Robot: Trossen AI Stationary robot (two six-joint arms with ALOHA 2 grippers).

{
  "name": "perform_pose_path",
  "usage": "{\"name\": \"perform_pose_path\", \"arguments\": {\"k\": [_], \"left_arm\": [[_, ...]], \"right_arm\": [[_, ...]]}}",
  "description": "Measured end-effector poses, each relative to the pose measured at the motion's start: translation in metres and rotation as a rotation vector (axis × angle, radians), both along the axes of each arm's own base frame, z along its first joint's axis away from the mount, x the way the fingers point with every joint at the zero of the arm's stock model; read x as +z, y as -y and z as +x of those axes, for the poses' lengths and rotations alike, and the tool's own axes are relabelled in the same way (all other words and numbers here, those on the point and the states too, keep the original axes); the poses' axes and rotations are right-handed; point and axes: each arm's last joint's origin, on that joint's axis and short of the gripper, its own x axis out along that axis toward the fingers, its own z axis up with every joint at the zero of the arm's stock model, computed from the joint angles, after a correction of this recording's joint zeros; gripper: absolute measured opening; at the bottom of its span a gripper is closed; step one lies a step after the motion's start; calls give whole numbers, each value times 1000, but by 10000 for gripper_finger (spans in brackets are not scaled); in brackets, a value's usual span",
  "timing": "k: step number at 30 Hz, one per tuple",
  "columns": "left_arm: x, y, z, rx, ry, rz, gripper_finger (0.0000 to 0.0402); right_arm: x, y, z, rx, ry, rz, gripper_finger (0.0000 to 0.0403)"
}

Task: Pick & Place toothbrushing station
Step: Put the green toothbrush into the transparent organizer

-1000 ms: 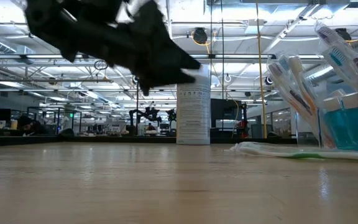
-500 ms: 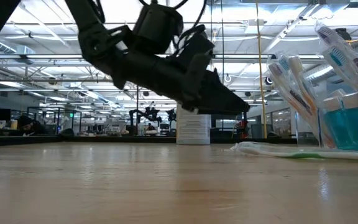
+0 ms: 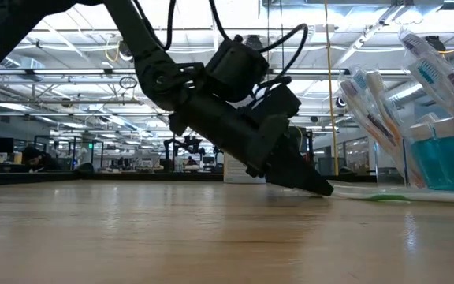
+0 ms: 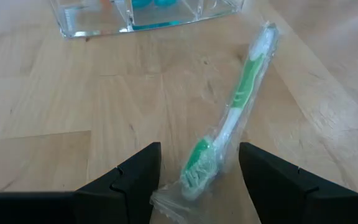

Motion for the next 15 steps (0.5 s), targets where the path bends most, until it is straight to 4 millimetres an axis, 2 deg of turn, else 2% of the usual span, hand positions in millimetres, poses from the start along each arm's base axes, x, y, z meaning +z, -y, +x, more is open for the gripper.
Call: {"name": "perform_pose_path", "arguments": {"k": [4, 11, 15], "left_arm": [[-3, 2, -3, -3, -47, 12, 211], [-4, 5, -3, -26, -40, 53, 118], [-3, 4, -4, -32, -53, 62, 81]], "right_arm": [[0, 0, 0, 0, 2, 0, 155], [-2, 0, 0, 0, -18, -10, 155], [-5, 0, 1, 0, -47, -26, 155]]}}
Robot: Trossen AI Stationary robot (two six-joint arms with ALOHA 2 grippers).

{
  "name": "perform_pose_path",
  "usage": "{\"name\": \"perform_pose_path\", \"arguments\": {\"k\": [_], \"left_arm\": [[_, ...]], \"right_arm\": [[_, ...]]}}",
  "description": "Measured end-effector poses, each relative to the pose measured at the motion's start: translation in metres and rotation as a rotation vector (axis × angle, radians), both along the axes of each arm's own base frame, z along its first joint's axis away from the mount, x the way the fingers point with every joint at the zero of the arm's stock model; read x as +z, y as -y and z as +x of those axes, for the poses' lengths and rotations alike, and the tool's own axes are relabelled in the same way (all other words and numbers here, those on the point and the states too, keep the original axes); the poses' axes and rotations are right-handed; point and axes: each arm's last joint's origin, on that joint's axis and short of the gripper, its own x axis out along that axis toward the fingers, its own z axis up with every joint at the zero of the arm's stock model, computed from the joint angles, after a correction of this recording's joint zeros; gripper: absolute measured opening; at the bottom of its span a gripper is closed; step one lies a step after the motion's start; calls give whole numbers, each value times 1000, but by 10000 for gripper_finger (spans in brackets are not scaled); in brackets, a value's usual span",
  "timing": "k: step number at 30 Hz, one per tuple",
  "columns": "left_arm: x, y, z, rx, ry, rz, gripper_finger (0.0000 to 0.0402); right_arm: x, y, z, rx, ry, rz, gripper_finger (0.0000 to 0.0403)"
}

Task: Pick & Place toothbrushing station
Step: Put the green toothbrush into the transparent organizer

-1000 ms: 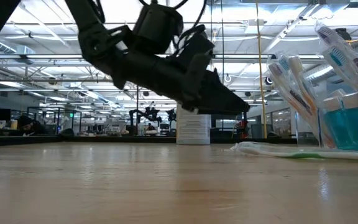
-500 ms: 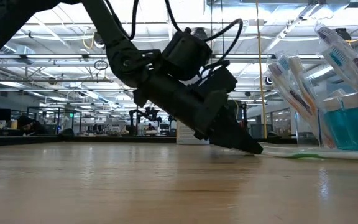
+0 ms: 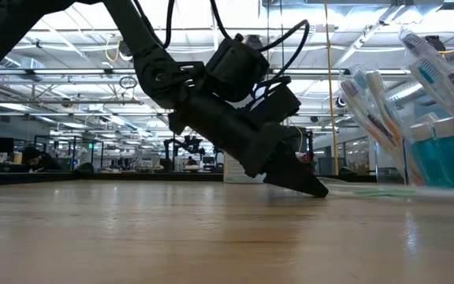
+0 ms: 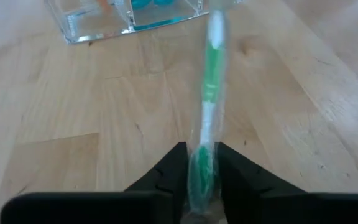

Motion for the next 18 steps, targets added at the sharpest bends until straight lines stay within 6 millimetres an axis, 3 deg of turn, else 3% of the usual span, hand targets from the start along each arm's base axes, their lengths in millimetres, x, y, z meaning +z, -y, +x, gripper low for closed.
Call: {"name": "perform_pose_path", "arguments": {"k": [6, 13, 18], "left_arm": [[24, 0, -9, -50, -53, 68, 60], [94, 4, -42, -71, -180, 77, 71], [133, 15, -73, -66, -264, 130, 73]], "right_arm": [[-2, 0, 0, 3, -13, 7, 155], [-14, 3, 5, 61, -110, 9, 155], [-26, 10, 20, 180, -153, 72, 165]]}}
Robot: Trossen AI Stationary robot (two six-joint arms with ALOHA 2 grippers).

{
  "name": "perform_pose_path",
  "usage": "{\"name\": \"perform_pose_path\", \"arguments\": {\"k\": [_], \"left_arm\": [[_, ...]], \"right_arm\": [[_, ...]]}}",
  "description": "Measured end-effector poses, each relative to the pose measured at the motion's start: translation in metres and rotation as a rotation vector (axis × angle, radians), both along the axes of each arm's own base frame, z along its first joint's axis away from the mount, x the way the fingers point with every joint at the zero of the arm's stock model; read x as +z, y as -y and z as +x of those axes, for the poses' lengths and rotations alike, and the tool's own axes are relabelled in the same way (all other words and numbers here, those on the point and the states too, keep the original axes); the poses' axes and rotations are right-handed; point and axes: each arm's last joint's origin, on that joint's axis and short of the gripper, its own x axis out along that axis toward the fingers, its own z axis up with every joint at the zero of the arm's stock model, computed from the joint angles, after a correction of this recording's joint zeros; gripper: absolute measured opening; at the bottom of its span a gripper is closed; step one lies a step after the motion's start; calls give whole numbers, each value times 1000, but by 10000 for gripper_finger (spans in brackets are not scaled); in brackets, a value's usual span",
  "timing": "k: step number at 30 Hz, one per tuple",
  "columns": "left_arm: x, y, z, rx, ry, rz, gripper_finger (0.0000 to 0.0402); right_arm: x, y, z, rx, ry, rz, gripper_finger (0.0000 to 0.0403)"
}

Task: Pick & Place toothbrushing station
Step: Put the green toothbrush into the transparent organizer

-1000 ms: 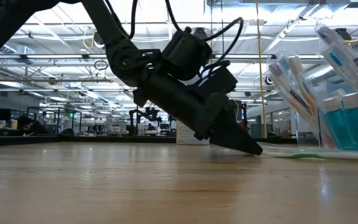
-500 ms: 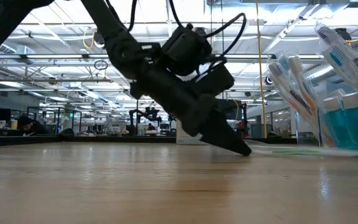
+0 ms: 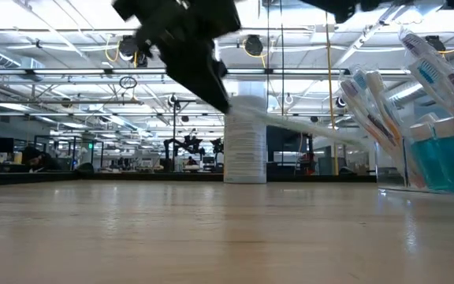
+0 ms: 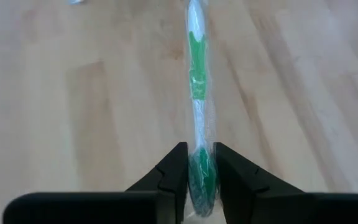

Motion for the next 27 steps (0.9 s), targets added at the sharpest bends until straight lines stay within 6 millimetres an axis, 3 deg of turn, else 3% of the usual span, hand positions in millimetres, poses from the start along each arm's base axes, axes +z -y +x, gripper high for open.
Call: {"name": "perform_pose_path", "arguments": {"k": [6, 15, 20, 27], "left_arm": [[27, 19, -23, 1, 11, 239, 73], [32, 55, -38, -111, 21, 733, 74], [35, 69, -43, -135, 30, 953, 74], [37, 81, -46, -209, 45, 1019, 74]], "right_arm": [[-17, 8, 33, 98, 6, 35, 197], [-26, 25, 90, -49, -229, 261, 223], [-35, 33, 107, 56, -282, 373, 222], [-48, 46, 119, -7, -273, 382, 222]]}}
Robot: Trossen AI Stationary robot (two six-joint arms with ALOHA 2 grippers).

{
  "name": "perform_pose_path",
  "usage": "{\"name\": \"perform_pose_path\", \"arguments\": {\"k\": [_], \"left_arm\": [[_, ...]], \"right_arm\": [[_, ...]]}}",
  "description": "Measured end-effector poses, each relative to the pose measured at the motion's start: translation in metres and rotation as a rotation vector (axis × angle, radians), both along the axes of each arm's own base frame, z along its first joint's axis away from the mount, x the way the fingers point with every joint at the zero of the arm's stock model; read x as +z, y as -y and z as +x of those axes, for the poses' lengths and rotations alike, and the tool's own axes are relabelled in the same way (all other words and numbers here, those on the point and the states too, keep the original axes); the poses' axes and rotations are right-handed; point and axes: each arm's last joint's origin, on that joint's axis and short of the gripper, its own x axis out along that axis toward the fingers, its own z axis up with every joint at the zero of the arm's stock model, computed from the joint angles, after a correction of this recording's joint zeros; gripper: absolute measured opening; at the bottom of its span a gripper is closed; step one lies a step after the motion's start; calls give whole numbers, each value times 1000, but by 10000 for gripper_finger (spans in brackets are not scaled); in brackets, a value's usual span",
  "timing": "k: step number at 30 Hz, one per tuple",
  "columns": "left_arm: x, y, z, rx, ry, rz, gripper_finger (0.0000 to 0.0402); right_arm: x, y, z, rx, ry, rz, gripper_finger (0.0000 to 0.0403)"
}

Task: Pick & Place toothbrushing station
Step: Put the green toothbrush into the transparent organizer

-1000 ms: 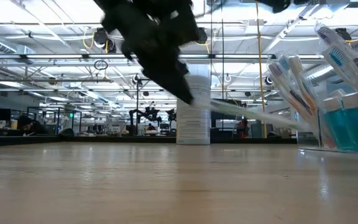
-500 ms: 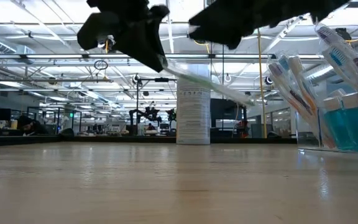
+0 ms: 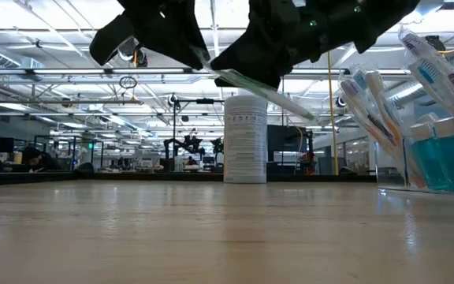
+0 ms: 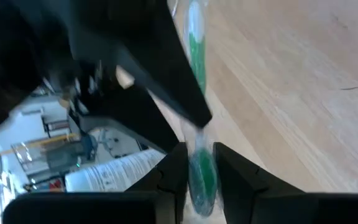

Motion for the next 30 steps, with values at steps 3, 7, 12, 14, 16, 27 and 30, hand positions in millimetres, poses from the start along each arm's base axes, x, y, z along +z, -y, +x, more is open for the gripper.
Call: {"name": "perform_pose_path", "arguments": {"k": [3, 7, 12, 14, 16, 27, 30], "left_arm": [[1, 3, 0, -29, -8, 25, 74], [3, 3, 2, -45, 8, 83, 74], [5, 3, 4, -52, 27, 96, 74], [6, 3, 5, -46, 36, 88, 74], [6, 3, 4, -38, 41, 79, 74], [6, 1, 5, 51, 109, -18, 74], [6, -1, 6, 70, 121, -38, 75]], "right_arm": [[-1, 4, 1, 21, -6, 38, 222], [-2, 5, 1, 82, -21, 56, 217], [-2, 10, 1, 203, -13, 59, 180], [-1, 13, 1, 199, -12, 61, 156], [-2, 17, 1, 188, -16, 63, 130], [-2, 28, 1, 193, -23, 157, 11], [-2, 27, 1, 193, -23, 152, 18]]}}
